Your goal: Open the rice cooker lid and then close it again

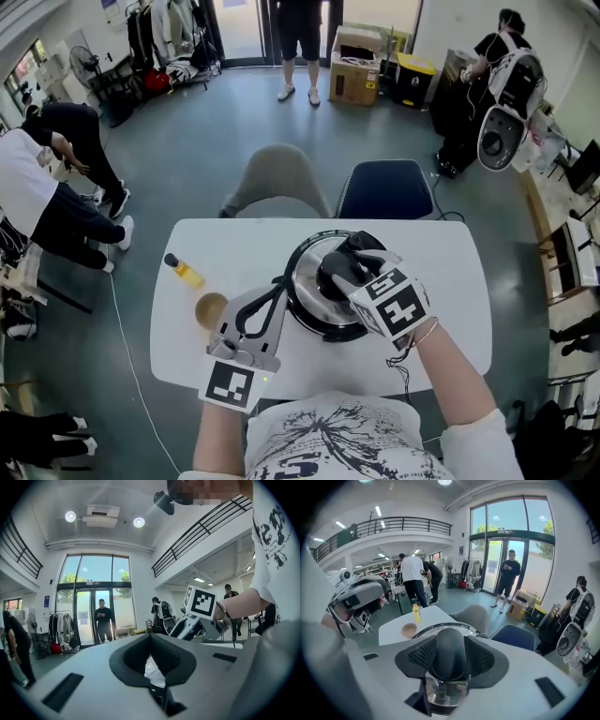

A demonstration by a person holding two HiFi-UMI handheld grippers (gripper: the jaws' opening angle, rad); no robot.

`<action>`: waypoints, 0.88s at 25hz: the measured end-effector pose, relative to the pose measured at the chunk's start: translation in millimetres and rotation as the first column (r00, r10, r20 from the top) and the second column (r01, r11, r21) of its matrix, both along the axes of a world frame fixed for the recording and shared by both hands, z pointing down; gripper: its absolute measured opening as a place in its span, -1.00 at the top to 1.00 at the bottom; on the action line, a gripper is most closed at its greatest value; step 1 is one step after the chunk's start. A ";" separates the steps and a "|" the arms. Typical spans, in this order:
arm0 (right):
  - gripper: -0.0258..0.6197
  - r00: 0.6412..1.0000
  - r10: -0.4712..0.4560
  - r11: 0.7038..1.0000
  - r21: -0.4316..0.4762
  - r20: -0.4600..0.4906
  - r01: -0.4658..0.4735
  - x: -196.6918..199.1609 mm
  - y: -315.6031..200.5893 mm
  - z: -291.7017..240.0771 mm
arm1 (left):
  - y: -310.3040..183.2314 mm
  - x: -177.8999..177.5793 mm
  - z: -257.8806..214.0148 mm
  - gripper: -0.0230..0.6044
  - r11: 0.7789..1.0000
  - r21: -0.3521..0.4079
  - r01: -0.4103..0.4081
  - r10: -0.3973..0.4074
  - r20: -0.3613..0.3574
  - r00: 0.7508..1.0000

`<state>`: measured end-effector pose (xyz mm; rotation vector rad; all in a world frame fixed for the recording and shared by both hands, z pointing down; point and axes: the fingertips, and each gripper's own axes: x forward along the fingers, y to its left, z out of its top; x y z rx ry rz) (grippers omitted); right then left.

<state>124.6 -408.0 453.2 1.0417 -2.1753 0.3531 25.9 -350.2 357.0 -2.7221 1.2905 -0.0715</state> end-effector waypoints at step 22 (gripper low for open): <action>0.88 0.951 -0.108 0.867 0.495 0.290 -0.052 82.1 83.9 -70.1 | 47.7 67.8 -24.8 0.88 0.999 0.025 0.031 -0.031 -0.004 0.999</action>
